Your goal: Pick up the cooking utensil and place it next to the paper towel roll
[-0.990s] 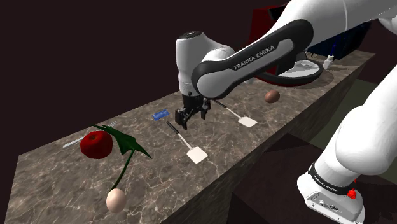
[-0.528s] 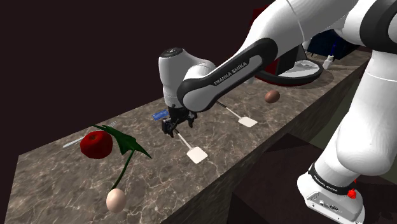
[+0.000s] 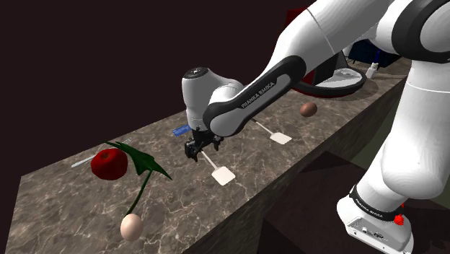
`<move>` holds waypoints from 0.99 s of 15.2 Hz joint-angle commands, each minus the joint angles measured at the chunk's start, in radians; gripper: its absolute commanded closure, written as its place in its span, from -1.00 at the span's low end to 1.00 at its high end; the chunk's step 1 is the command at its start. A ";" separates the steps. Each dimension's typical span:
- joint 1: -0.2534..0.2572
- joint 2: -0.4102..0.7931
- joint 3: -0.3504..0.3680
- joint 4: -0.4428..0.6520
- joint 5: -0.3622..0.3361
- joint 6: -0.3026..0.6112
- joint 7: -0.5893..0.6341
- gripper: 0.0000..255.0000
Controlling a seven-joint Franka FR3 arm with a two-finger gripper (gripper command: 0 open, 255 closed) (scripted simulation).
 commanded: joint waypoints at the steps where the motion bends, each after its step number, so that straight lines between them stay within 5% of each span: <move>1: 0.000 0.001 0.000 -0.001 -0.001 0.002 0.001 -1.00; 5: 0.000 0.001 0.000 -0.001 -0.001 0.002 0.001 -1.00; 6: 0.000 0.001 0.000 -0.001 -0.001 0.002 0.001 1.00; 15: 0.000 0.001 0.000 -0.001 -0.001 0.002 0.001 1.00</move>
